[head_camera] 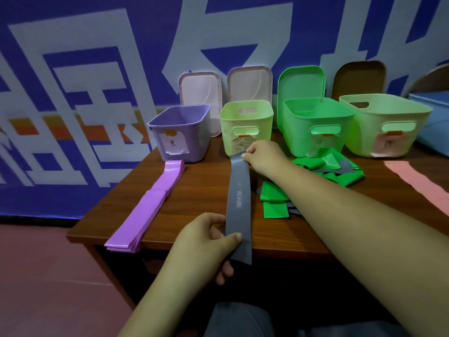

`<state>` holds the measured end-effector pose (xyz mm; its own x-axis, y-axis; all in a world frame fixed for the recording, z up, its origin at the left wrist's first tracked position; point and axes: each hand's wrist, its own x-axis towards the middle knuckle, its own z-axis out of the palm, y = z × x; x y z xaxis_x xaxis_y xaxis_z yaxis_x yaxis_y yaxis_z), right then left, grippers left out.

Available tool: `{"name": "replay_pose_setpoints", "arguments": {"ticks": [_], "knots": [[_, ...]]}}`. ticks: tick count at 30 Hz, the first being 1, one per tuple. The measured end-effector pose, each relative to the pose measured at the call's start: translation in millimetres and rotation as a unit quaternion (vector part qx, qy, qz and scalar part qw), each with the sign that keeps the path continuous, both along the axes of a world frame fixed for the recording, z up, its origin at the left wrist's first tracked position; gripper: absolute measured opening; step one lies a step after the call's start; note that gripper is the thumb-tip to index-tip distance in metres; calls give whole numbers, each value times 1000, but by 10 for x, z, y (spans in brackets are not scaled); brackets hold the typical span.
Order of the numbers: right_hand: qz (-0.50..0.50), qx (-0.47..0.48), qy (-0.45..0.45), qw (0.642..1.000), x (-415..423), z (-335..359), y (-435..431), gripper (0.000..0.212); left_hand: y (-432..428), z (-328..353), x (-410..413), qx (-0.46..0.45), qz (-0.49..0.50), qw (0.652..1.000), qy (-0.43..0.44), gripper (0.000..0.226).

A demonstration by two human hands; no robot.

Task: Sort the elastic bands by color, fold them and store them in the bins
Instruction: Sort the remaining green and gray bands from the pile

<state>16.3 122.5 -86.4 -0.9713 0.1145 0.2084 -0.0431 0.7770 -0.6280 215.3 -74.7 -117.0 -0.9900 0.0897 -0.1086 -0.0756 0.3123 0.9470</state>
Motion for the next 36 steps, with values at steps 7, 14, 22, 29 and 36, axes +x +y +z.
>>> {"name": "replay_pose_setpoints", "arguments": {"ticks": [7, 14, 22, 29, 36], "knots": [[28, 37, -18, 999, 15, -115, -48, 27, -120, -74, -26, -138, 12, 987, 79, 37], [18, 50, -11, 999, -36, -200, -75, 25, -150, -119, -30, -142, 13, 985, 101, 40], [11, 77, -10, 997, -83, -259, -59, 18, -188, -90, 48, -192, -14, 971, 140, 58], [26, 111, -35, 993, -75, -223, -45, 26, -265, -63, 139, -307, -74, 935, 159, 86], [27, 123, -39, 991, -87, -179, -78, 24, -276, -101, 177, -347, -79, 908, 221, 75]]}}
